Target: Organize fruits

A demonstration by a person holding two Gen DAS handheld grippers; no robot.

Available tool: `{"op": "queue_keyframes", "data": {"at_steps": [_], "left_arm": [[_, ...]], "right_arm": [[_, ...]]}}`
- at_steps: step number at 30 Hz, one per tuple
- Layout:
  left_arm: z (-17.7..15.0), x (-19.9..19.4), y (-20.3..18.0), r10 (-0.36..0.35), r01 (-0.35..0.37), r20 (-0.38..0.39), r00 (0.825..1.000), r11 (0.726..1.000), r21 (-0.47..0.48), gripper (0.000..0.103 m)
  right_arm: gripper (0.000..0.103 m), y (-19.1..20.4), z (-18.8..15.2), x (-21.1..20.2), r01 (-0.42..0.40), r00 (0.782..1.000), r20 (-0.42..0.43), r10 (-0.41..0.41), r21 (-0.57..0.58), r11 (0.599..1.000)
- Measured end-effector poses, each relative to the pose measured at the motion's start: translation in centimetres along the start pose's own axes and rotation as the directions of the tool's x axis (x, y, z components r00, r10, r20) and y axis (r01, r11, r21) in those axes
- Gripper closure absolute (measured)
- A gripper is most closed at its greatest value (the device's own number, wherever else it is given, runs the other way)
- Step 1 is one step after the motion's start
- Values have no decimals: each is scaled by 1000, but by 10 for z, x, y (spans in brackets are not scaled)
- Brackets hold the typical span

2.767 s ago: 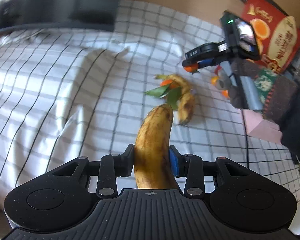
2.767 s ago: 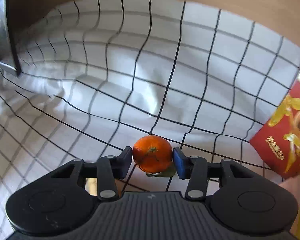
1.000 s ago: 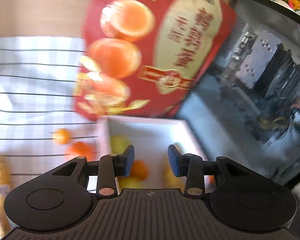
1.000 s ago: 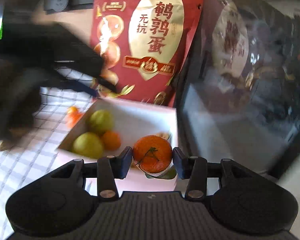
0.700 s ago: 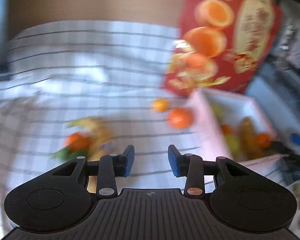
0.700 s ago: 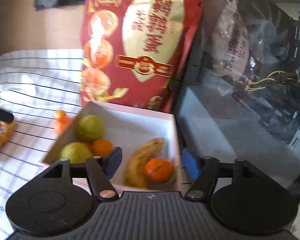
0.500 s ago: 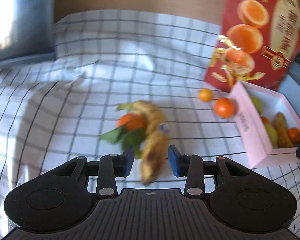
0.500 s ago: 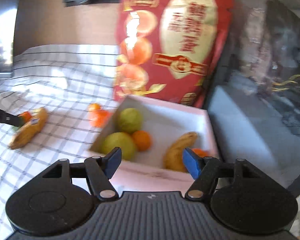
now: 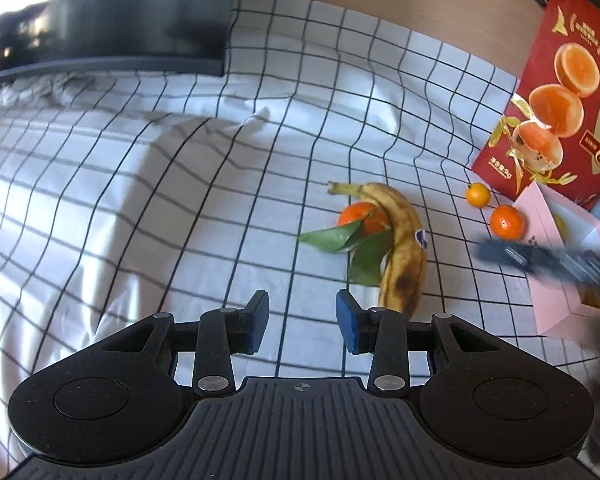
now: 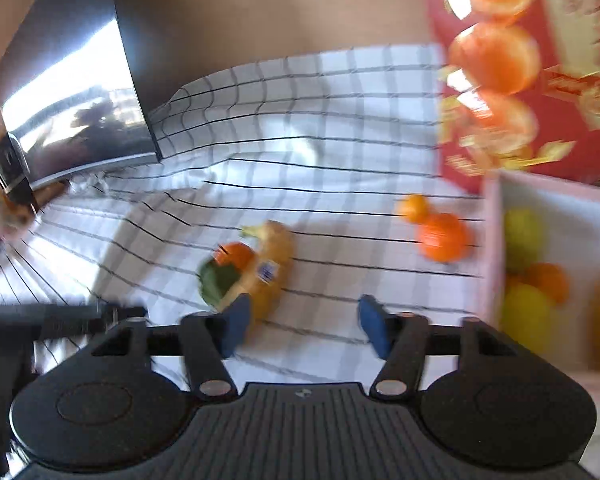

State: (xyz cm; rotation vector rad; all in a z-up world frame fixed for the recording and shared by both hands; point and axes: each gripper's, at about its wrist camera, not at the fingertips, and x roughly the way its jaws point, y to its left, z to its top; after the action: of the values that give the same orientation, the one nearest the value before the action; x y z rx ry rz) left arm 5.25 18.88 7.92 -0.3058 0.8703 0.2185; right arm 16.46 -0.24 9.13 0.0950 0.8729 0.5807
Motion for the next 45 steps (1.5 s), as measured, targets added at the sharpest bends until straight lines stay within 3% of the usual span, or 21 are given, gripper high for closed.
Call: {"op": "queue_keyframes", "data": {"at_steps": [3, 6, 10, 19, 25, 28, 32, 35, 38, 45], "left_arm": [[-7, -3, 13, -13, 13, -12, 1000, 1000, -24, 62], [-11, -6, 26, -21, 20, -23, 1000, 999, -40, 62], [-10, -4, 39, -29, 28, -21, 999, 997, -69, 62], [9, 5, 19, -100, 100, -6, 995, 995, 12, 62], [26, 11, -6, -107, 107, 0, 994, 989, 101, 62], [32, 16, -12, -91, 91, -9, 996, 989, 114, 62], [36, 13, -13, -83, 82, 0, 997, 988, 131, 62], [37, 13, -9, -75, 75, 0, 997, 988, 138, 62], [39, 15, -3, -74, 73, -1, 997, 989, 132, 62], [44, 22, 10, -63, 64, -11, 998, 991, 120, 62]], "right_arm": [[59, 10, 20, 45, -3, 999, -37, 5, 50, 999], [59, 17, 27, 79, 58, 997, -58, -56, 44, 997], [59, 20, 27, 101, 81, 993, -91, -77, 41, 996], [59, 24, 17, 89, 29, 991, -128, -33, -29, 999], [78, 23, 7, 67, 6, 994, -105, -11, -47, 999], [78, 19, 9, 64, 21, 994, -104, -26, -47, 999], [76, 10, 17, 72, 37, 996, -83, -35, 25, 999], [67, 9, 24, 88, 30, 995, -94, -24, 69, 997], [53, 16, 30, 103, 72, 993, -99, -68, 38, 997], [52, 25, 41, 118, 95, 991, -90, -97, -27, 995]]}}
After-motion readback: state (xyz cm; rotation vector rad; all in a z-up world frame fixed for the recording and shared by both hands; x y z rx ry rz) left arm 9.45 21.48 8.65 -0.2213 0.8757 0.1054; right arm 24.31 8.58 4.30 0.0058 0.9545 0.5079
